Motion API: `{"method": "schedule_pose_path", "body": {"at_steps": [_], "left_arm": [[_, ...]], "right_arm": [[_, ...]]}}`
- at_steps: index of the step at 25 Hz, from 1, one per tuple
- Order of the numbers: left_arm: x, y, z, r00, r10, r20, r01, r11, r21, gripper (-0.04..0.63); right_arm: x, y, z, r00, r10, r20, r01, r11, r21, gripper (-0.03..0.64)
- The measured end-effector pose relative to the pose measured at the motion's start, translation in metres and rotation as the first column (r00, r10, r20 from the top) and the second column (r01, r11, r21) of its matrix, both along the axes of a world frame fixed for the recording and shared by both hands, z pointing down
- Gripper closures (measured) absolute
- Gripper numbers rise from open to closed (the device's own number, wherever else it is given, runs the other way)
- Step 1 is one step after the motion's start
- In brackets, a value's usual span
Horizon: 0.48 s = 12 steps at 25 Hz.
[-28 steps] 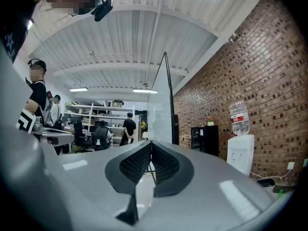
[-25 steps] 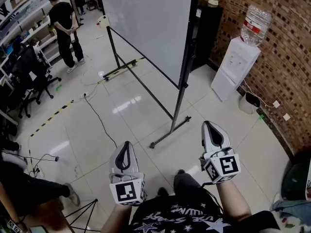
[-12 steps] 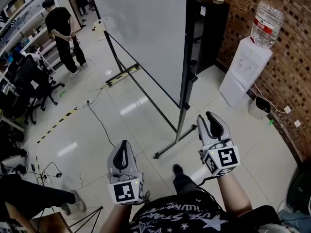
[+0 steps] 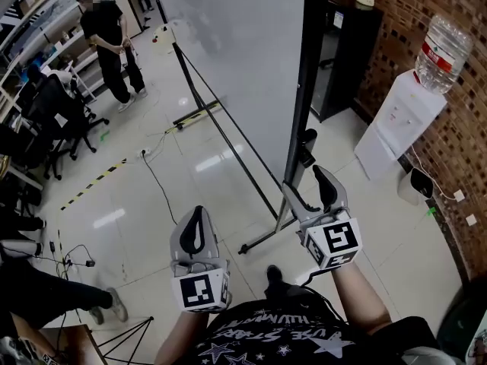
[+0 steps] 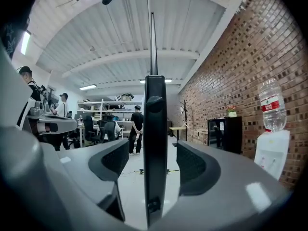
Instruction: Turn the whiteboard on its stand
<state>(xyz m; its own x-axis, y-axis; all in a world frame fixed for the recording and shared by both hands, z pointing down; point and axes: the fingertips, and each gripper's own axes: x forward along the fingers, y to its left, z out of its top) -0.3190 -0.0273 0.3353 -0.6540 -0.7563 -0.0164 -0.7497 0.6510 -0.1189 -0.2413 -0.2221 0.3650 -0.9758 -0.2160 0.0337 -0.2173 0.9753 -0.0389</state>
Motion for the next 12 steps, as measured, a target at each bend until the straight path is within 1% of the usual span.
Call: {"method": "schedule_pose_path", "body": {"at_steps": [5,9,12], "left_arm": [[-0.011,-0.021,-0.001,1.0,-0.011,-0.009,0.011,1.0,-0.005,0.589],[-0.021,-0.026,0.01,0.999,-0.031,-0.027,0.031,0.999,-0.007,0.589],[-0.02,-0.031,0.013,0.999,-0.019,-0.047,0.019,1.0,-0.018,0.589]], "right_arm": [[-0.031,-0.002,0.003,0.998,-0.058,-0.015,0.058,0.998,0.007,0.284],[-0.049,0.005,0.006,0.997,-0.079,-0.019,0.079,0.997,0.019,0.281],[-0.058,0.007,0.006,0.997,-0.078,-0.014,0.078,0.997,0.019,0.281]]}}
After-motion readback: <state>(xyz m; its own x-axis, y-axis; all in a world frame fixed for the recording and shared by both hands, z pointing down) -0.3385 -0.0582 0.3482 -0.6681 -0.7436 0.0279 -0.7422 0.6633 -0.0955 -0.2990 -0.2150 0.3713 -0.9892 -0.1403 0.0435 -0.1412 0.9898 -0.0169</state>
